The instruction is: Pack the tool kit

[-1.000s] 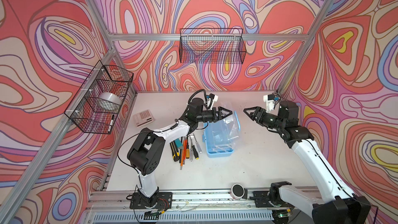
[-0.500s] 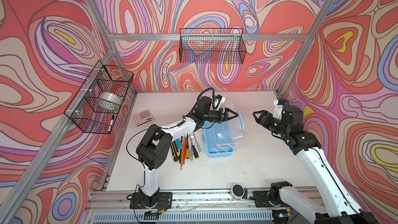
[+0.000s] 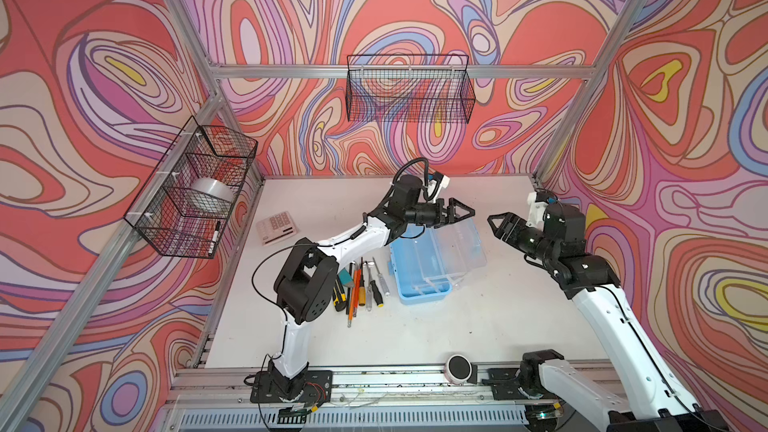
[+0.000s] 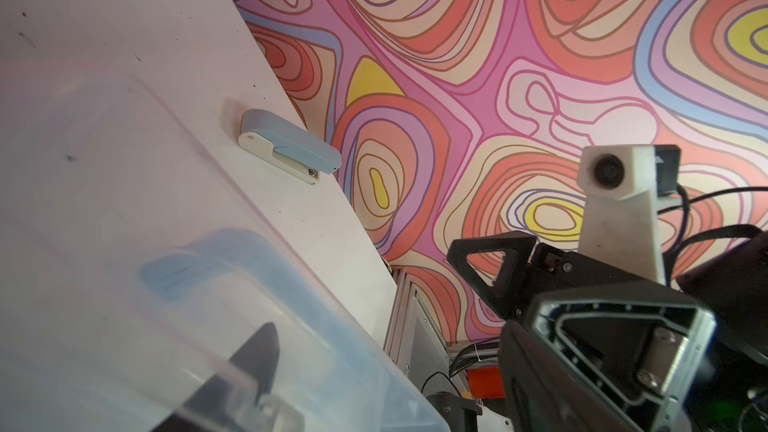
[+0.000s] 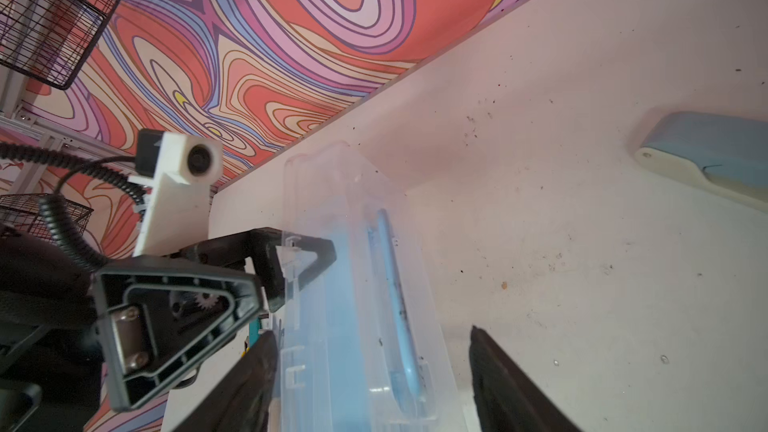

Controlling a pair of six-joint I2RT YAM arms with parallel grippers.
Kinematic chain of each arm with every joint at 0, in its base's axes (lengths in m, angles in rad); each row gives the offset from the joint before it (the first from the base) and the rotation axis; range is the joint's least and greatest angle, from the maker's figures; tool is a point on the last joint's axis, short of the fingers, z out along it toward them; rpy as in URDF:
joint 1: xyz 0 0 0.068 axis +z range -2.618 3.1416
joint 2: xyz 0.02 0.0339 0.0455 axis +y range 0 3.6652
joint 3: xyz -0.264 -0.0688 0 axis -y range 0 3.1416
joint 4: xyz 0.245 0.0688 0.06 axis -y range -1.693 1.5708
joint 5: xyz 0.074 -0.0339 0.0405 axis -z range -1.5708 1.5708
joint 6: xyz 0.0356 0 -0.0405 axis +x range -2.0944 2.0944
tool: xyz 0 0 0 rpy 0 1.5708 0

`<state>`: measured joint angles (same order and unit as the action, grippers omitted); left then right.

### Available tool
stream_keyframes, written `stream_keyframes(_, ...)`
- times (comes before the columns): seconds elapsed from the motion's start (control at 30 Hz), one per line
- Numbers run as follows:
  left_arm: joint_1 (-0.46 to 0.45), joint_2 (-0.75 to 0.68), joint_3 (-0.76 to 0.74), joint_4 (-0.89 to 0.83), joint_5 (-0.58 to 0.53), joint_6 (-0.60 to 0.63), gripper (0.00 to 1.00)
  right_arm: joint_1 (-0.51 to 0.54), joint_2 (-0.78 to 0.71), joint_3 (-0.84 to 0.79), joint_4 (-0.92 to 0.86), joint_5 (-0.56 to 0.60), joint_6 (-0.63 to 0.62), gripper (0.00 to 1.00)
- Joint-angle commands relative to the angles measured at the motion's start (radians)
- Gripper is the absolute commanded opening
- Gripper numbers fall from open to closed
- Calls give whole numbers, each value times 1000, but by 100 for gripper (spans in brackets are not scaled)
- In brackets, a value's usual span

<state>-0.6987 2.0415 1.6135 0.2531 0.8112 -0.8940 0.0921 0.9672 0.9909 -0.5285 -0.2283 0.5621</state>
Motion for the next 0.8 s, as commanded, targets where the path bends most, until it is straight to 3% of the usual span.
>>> stream_keyframes(0.0, -9, 14, 39, -4, 18, -7, 84, -3, -22, -15, 13, -11, -8, 74)
stream_keyframes(0.33, 23, -135, -58, -195, -70, 167, 84, -2, -25, 33, -16, -12, -37, 73)
stream_keyframes(0.47, 34, -287, -157, -396, -307, 328, 84, -2, 13, 33, 6, -107, -32, 70)
stream_keyframes(0.57, 50, -400, -253, -489, -482, 383, 84, 38, 39, 17, 37, -127, -28, 65)
stream_keyframes(0.77, 84, -640, -471, -668, -845, 385, 83, 332, 140, 82, 23, 98, -62, 60)
